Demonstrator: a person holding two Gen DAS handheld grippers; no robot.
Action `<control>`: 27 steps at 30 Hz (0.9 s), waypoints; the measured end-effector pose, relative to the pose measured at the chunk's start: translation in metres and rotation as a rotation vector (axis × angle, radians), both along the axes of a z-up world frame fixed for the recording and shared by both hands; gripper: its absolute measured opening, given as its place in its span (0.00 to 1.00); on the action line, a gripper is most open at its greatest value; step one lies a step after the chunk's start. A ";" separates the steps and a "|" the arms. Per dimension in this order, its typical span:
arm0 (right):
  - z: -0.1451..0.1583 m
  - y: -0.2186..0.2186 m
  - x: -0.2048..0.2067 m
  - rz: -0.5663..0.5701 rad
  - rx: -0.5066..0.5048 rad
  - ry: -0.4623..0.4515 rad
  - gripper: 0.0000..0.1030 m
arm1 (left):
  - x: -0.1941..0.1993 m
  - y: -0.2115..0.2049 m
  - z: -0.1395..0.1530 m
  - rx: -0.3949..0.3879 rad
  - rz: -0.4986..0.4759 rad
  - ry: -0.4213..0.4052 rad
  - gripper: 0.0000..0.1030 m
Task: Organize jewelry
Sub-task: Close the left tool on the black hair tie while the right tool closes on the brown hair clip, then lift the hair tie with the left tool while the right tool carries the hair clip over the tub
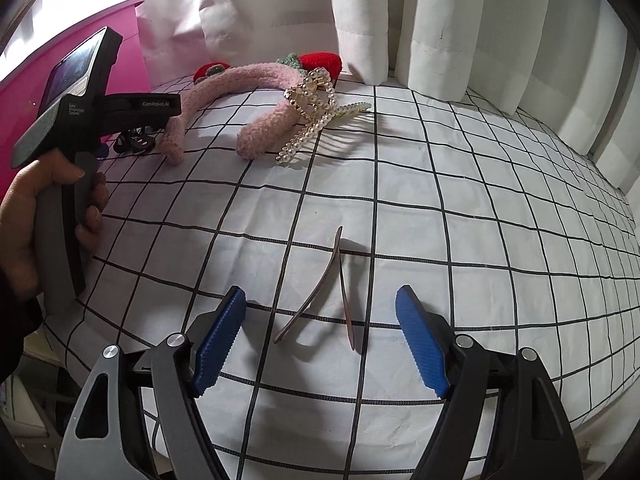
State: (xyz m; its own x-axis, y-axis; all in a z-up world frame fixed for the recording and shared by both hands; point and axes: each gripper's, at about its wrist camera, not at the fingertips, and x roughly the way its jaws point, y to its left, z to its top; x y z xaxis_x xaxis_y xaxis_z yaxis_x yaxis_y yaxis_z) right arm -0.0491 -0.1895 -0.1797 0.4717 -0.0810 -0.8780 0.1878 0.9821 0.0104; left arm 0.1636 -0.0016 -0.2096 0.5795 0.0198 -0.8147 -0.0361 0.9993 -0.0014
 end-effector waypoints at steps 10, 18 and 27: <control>0.001 0.002 -0.001 0.017 -0.006 -0.028 0.57 | -0.002 -0.008 0.003 0.004 -0.076 -0.036 0.70; 0.002 0.003 0.000 0.026 -0.011 -0.030 0.20 | -0.016 -0.016 0.006 0.008 -0.157 -0.078 0.23; 0.007 0.005 0.003 0.051 0.022 -0.041 0.15 | -0.028 -0.008 0.011 -0.011 -0.159 -0.088 0.07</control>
State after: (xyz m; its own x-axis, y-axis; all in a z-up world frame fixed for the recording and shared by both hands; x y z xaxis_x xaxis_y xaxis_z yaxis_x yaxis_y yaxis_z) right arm -0.0461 -0.1845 -0.1731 0.5103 -0.0367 -0.8592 0.1367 0.9898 0.0390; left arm 0.1360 -0.0093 -0.1989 0.6435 -0.0866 -0.7605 0.1236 0.9923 -0.0084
